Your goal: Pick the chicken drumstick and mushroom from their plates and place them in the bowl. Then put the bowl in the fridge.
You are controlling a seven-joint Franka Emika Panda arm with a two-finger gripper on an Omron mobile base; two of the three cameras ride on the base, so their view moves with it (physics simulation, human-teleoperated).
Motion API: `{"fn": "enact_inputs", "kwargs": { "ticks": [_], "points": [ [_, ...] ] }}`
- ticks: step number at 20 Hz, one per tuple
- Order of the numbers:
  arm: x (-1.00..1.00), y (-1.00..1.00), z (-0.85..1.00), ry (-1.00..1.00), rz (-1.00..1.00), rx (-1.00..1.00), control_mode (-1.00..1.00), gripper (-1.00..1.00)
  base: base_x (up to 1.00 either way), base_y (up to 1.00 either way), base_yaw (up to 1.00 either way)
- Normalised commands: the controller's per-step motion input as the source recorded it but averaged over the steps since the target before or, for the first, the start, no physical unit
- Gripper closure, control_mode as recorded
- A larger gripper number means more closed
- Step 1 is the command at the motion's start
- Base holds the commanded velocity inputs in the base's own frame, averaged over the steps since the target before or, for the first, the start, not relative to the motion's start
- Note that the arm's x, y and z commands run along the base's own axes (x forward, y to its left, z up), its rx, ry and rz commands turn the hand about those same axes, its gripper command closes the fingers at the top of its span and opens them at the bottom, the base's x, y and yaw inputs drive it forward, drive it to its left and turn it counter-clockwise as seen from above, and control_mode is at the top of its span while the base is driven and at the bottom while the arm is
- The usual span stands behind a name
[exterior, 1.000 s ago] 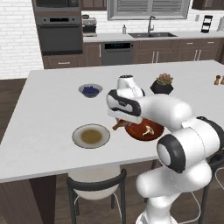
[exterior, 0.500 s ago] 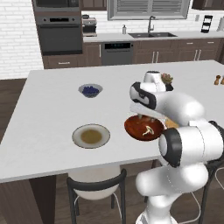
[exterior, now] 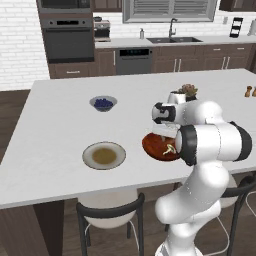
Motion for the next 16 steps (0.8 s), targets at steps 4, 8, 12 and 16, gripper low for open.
{"fn": "enact_inputs", "kwargs": {
  "ticks": [4, 8, 12, 16],
  "points": [
    [0.28, 0.03, -0.36, 0.0, 0.04, 0.0, -1.0, 1.0, 0.0, 0.0, 0.0],
    [0.38, 0.0, -0.19, 0.0, 0.02, 0.0, -1.0, 1.0, 0.0, 0.0, 0.0],
    [0.34, 0.0, -0.29, 0.0, 0.02, 0.0, -1.0, 1.0, 0.0, 0.0, 0.0],
    [0.02, 0.01, -0.12, 0.0, 0.01, 0.0, -1.0, 1.0, 0.0, 0.0, 0.0]
  ]
}}
